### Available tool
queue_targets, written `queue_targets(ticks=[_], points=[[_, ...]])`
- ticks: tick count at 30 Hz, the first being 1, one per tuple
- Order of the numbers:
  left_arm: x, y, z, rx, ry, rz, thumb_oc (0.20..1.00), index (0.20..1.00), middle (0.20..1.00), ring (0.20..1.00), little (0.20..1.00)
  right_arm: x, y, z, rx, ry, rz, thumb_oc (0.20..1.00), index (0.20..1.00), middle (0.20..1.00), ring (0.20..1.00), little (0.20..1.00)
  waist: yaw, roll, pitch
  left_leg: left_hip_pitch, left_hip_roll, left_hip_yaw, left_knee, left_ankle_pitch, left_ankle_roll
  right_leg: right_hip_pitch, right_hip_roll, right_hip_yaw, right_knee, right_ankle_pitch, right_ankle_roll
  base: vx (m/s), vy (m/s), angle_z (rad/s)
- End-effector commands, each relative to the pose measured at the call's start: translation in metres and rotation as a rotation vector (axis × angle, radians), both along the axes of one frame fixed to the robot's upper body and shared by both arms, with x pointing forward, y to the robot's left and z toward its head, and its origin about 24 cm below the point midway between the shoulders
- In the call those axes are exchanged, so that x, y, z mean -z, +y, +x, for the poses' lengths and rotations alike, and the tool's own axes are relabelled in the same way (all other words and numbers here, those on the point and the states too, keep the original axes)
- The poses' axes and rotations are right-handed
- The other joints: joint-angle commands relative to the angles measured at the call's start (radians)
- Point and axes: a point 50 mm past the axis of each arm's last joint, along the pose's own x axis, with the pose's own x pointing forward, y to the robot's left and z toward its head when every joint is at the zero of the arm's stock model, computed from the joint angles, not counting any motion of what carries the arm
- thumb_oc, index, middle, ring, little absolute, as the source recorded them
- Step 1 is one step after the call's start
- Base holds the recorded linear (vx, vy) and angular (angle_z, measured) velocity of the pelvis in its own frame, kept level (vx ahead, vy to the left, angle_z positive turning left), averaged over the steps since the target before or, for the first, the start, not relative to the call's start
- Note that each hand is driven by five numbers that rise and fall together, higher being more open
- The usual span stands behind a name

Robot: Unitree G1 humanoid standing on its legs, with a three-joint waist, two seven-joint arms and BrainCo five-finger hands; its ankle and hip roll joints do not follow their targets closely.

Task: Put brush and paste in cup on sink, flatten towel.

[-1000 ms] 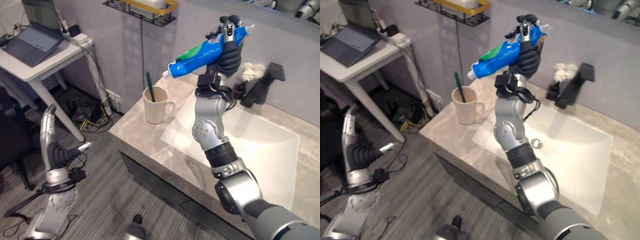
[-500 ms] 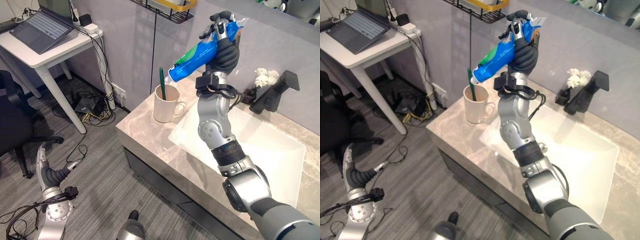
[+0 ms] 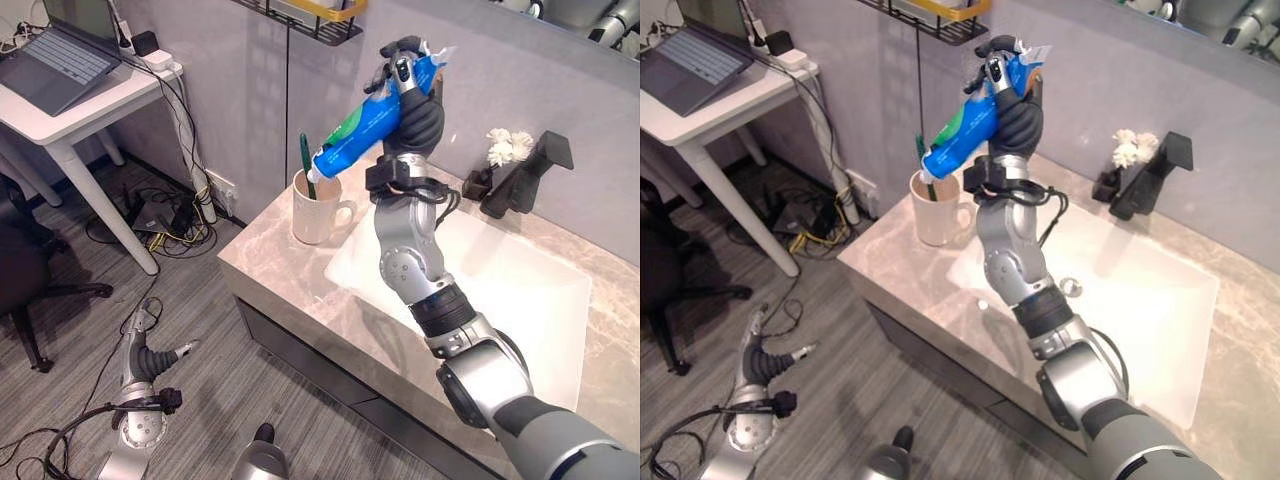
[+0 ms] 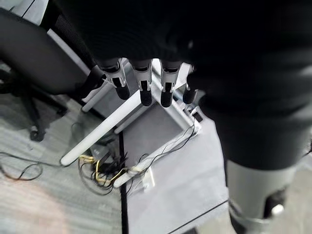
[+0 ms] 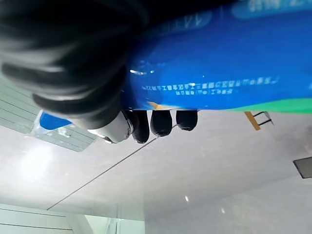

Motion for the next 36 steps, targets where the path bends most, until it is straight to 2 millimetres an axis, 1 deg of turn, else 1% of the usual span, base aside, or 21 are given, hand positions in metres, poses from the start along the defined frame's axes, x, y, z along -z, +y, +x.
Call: queue_targets(ticks=[1, 3, 7, 15, 23, 26, 29, 33, 36], points=[[-0.003, -0.001, 0.005, 0.051, -0.006, 0.01, 1.0, 1.0, 1.0, 1.0, 1.0, -0.039, -0.001, -0.009, 0.035, -0.164, 0.009, 0.2, 0.2, 0.2, 0.2, 0.2, 0.012, -0.031, -0.007, -0.002, -0.033, -0.029, -0.033, 0.0, 0.047, 0.027, -0.032, 0.067, 0.046, 0.064, 0.052, 0.0, 0.0, 0.0], [0.006, -0.004, 0.003, 0.064, 0.042, 0.001, 1.0, 1.0, 1.0, 1.0, 1.0, -0.039, -0.002, -0.007, 0.045, -0.152, 0.022, 0.2, 0.2, 0.2, 0.2, 0.2, 0.014, -0.035, -0.001, -0.008, -0.033, -0.031, -0.032, 0.002, 0.047, 0.021, -0.029, 0.07, 0.045, 0.065, 0.052, 0.0, 0.0, 0.0], [0.015, -0.008, 0.001, 0.071, 0.079, -0.024, 1.0, 1.0, 1.0, 1.0, 1.0, -0.039, 0.0, -0.005, 0.047, -0.144, 0.016, 0.2, 0.2, 0.2, 0.2, 0.2, 0.014, -0.04, 0.005, -0.014, -0.032, -0.033, -0.032, 0.003, 0.048, 0.016, -0.028, 0.07, 0.045, 0.068, 0.052, 0.0, 0.0, 0.0], [0.02, -0.01, -0.001, 0.067, 0.098, -0.054, 1.0, 1.0, 1.0, 1.0, 1.0, -0.038, 0.0, -0.003, 0.052, -0.132, 0.012, 0.2, 0.2, 0.2, 0.2, 0.2, 0.011, -0.043, 0.012, -0.02, -0.033, -0.034, -0.033, 0.003, 0.049, 0.011, -0.029, 0.071, 0.046, 0.072, 0.054, 0.0, 0.0, 0.0], [0.019, -0.014, 0.002, 0.085, 0.092, -0.066, 1.0, 1.0, 1.0, 1.0, 1.0, -0.037, -0.003, -0.002, 0.071, -0.134, -0.007, 0.2, 0.2, 0.2, 0.2, 0.2, 0.009, -0.044, 0.026, -0.033, -0.041, -0.036, -0.03, 0.002, 0.053, 0.001, -0.031, 0.072, 0.047, 0.081, 0.058, 0.0, 0.0, 0.0], [0.016, -0.014, 0.004, 0.083, 0.07, -0.07, 1.0, 1.0, 1.0, 1.0, 1.0, -0.043, -0.001, -0.01, 0.069, -0.194, -0.052, 0.2, 0.2, 0.2, 0.2, 0.2, 0.007, -0.05, 0.029, -0.036, -0.042, -0.034, -0.03, 0.001, 0.055, -0.003, -0.033, 0.078, 0.045, 0.088, 0.061, 0.0, 0.0, 0.0], [0.009, -0.015, 0.008, 0.092, 0.037, -0.069, 1.0, 1.0, 1.0, 1.0, 1.0, -0.051, 0.002, -0.024, 0.068, -0.276, -0.066, 0.2, 0.2, 0.2, 0.2, 0.2, 0.003, -0.053, 0.031, -0.04, -0.043, -0.033, -0.032, -0.001, 0.057, -0.006, -0.034, 0.078, 0.046, 0.09, 0.062, 0.0, 0.0, 0.0], [0.005, -0.018, 0.012, 0.104, 0.012, -0.063, 1.0, 1.0, 1.0, 1.0, 1.0, -0.057, 0.014, -0.035, 0.047, -0.335, -0.095, 0.2, 0.2, 0.2, 0.2, 0.2, 0.002, -0.059, 0.034, -0.041, -0.044, -0.032, -0.032, -0.001, 0.057, -0.01, -0.036, 0.08, 0.045, 0.092, 0.061, 0.0, 0.0, 0.0], [0.005, -0.018, 0.011, 0.108, 0.015, -0.055, 1.0, 1.0, 1.0, 1.0, 1.0, -0.058, 0.018, -0.038, 0.029, -0.346, -0.088, 0.2, 0.2, 0.2, 0.2, 0.2, 0.004, -0.062, 0.037, -0.043, -0.045, -0.032, -0.032, -0.001, 0.058, -0.011, -0.035, 0.081, 0.044, 0.095, 0.062, 0.0, 0.0, 0.0]])
